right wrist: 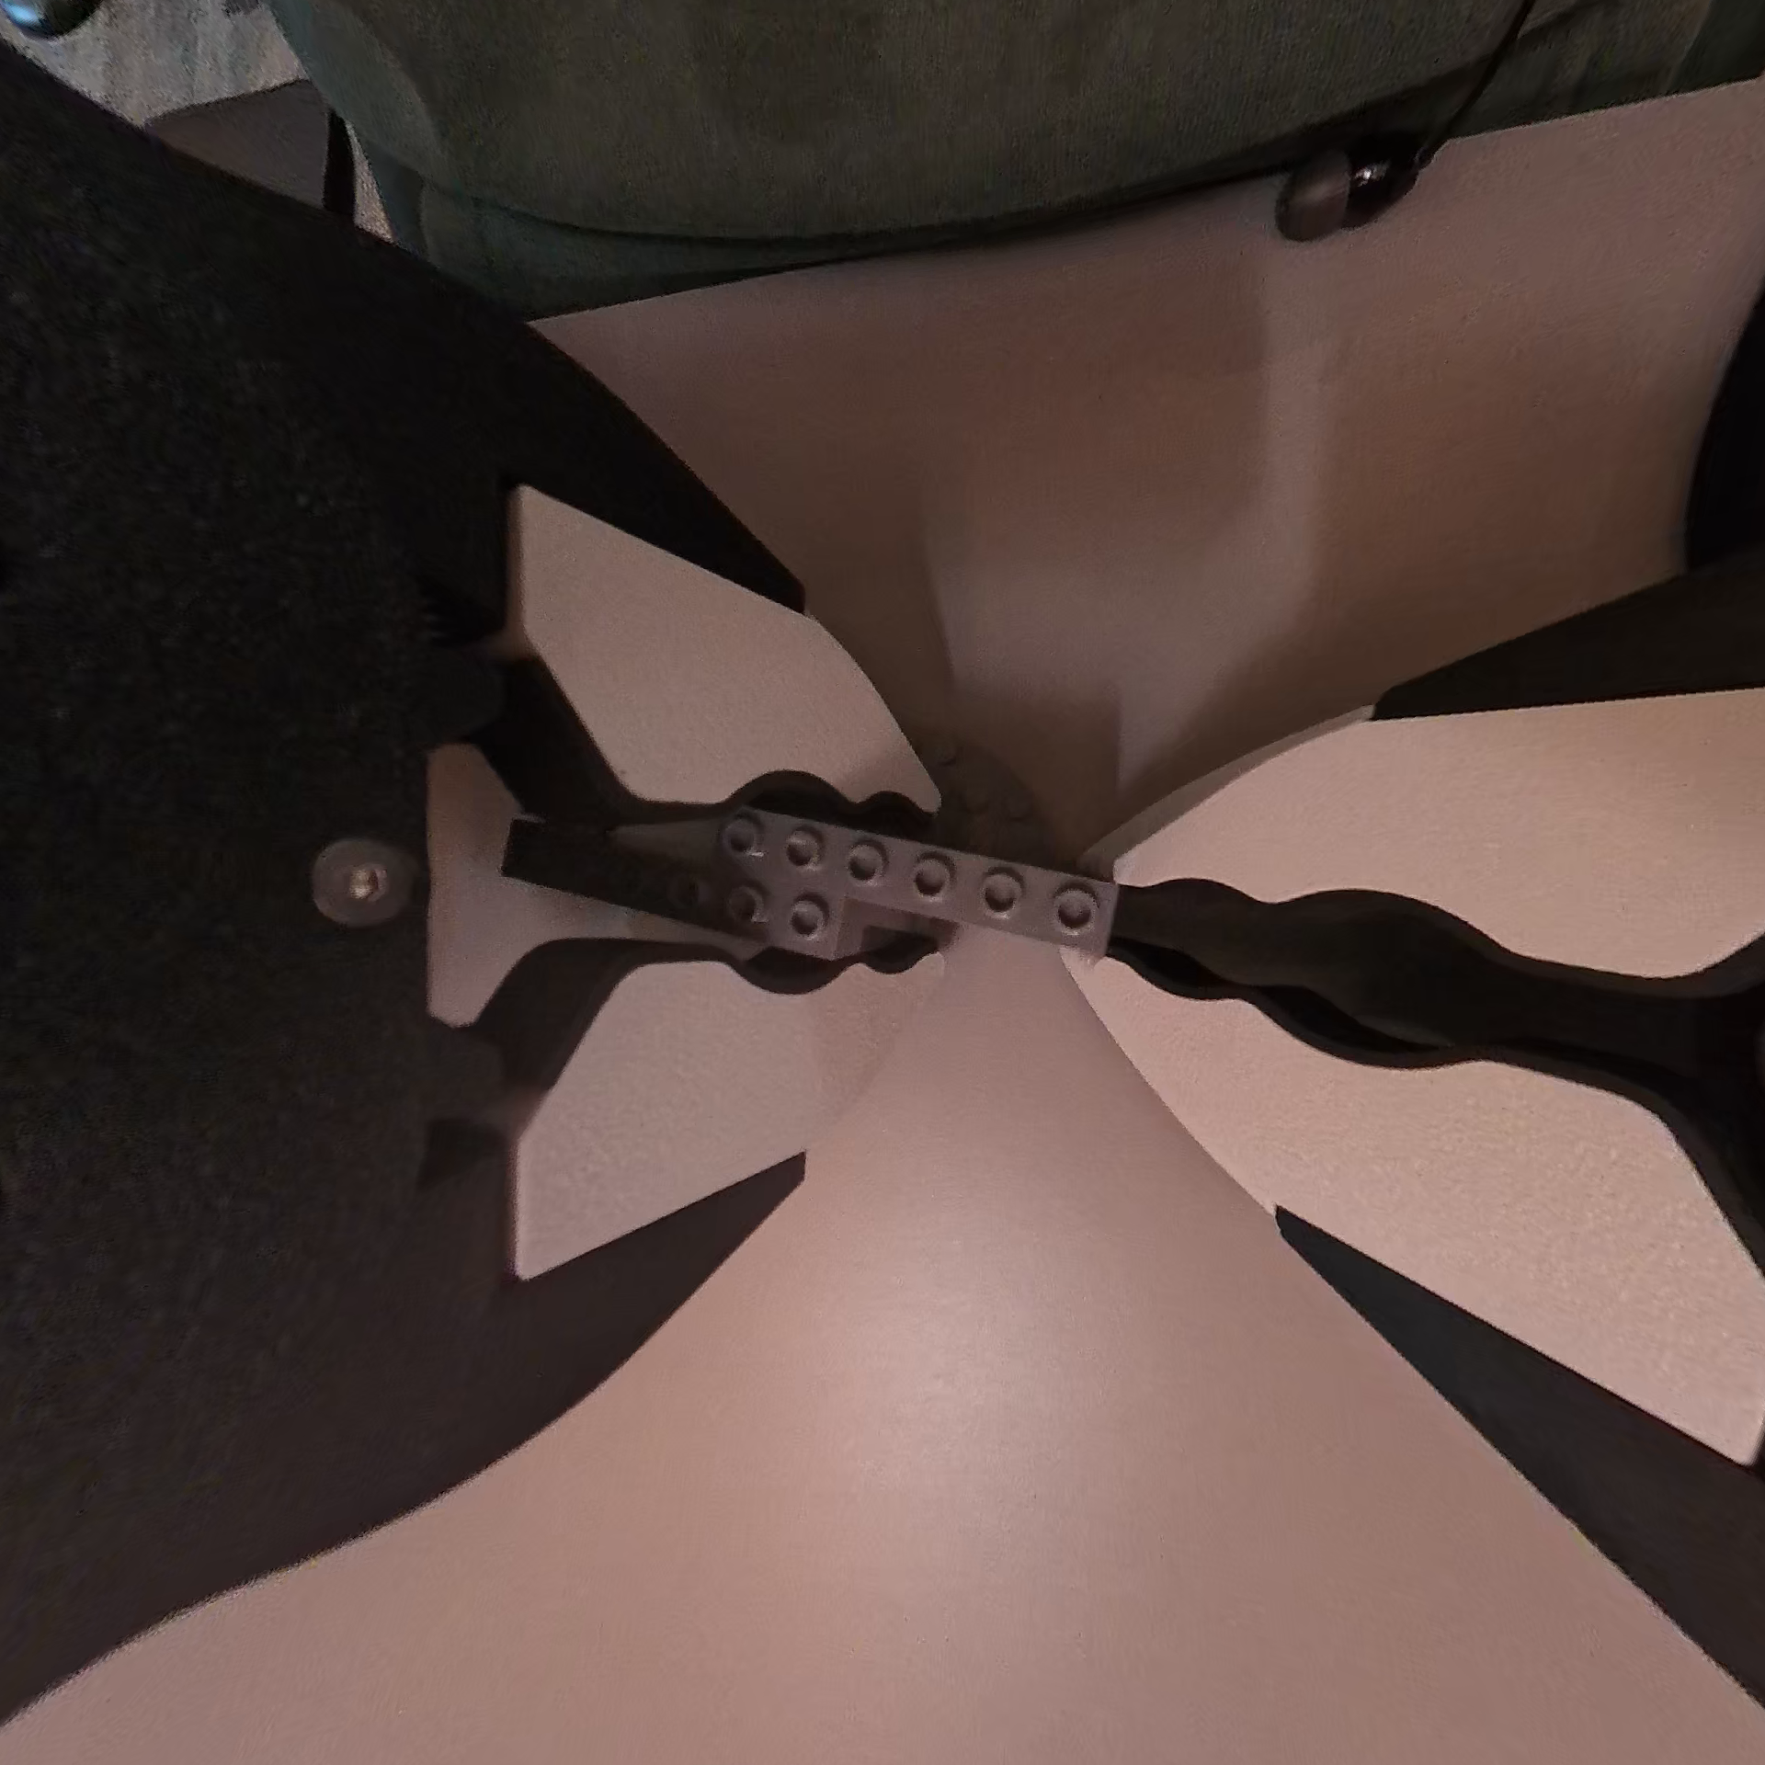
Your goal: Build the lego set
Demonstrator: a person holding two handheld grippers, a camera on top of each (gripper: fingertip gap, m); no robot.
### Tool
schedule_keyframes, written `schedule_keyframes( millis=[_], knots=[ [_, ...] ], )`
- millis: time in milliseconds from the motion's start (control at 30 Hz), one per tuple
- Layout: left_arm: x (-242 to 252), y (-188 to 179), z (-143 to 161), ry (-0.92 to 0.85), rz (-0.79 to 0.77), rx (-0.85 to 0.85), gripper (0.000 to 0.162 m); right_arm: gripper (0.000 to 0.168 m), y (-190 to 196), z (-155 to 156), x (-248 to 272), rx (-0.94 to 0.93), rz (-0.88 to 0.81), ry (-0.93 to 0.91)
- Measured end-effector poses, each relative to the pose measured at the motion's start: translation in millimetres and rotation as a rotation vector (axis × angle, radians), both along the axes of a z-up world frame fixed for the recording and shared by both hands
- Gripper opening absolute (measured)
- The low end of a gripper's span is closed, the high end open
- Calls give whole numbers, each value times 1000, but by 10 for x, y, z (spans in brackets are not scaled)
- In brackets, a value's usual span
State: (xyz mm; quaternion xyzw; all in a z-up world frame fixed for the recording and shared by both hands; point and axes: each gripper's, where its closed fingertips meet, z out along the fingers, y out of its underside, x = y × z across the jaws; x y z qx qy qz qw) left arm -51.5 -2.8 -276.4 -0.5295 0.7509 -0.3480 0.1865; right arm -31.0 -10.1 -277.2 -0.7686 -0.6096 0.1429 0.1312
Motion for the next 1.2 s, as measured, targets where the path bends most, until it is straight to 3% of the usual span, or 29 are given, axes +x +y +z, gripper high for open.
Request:
schedule_keyframes(
  millis=[533, 767, 967, 1200],
  knots=[
    [64, -4, 171, -101, 16, -79, 7, 17, -51, 100, 35, -98, -105, 244],
    [27, -14, 88, -68, -9, -40, 10, 17, -68, 107, 44, -96, -123, 236],
    [0, -115, 88, -91, -154, -15, 33, 18, -132, 255, 108, -113, -112, 269],
    [-23, -190, 54, 27, -462, -59, 28, 18, -272, 384, 207, -134, -108, 288]
  ],
)
